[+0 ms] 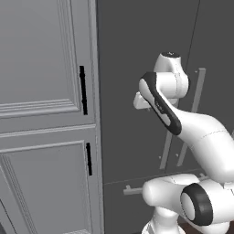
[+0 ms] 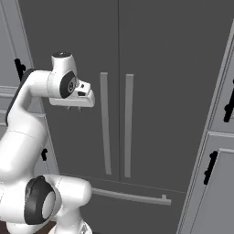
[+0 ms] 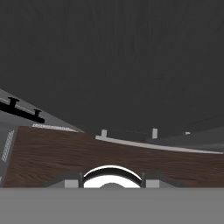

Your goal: Take the strawberry from the fridge and place it on top of the pancake, located on the dining counter.

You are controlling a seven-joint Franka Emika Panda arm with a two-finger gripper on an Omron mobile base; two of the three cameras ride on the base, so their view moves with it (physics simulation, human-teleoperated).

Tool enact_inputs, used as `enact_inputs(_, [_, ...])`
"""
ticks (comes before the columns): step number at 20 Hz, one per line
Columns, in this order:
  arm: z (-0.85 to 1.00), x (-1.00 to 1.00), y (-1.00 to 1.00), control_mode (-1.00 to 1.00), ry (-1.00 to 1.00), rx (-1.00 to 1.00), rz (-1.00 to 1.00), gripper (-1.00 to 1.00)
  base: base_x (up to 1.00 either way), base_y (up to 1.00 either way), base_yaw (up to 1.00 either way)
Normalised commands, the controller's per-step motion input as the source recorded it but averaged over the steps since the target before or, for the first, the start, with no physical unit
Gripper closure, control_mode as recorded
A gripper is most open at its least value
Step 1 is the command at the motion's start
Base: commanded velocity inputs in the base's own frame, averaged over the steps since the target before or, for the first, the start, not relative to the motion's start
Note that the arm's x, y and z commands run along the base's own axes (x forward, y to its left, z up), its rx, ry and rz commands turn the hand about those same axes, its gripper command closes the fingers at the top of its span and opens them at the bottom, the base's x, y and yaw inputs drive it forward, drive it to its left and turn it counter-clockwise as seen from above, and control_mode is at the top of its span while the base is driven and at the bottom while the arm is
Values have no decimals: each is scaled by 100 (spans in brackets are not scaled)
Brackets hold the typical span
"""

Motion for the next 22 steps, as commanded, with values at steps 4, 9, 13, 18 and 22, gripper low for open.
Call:
enact_inputs(4, [0,0,0,100,0,0,0,-100,-13,-1,0])
enact_inputs(9, [0,0,0,100,0,0,0,-100,-43,-45,0])
enact_inputs(13, [0,0,0,100,0,0,0,-100,-42,-61,0])
enact_inputs(18, [0,0,0,100,0,0,0,-100,-41,-44,0])
enact_inputs(22, [0,0,0,100,0,0,0,-100,-29,-15,0])
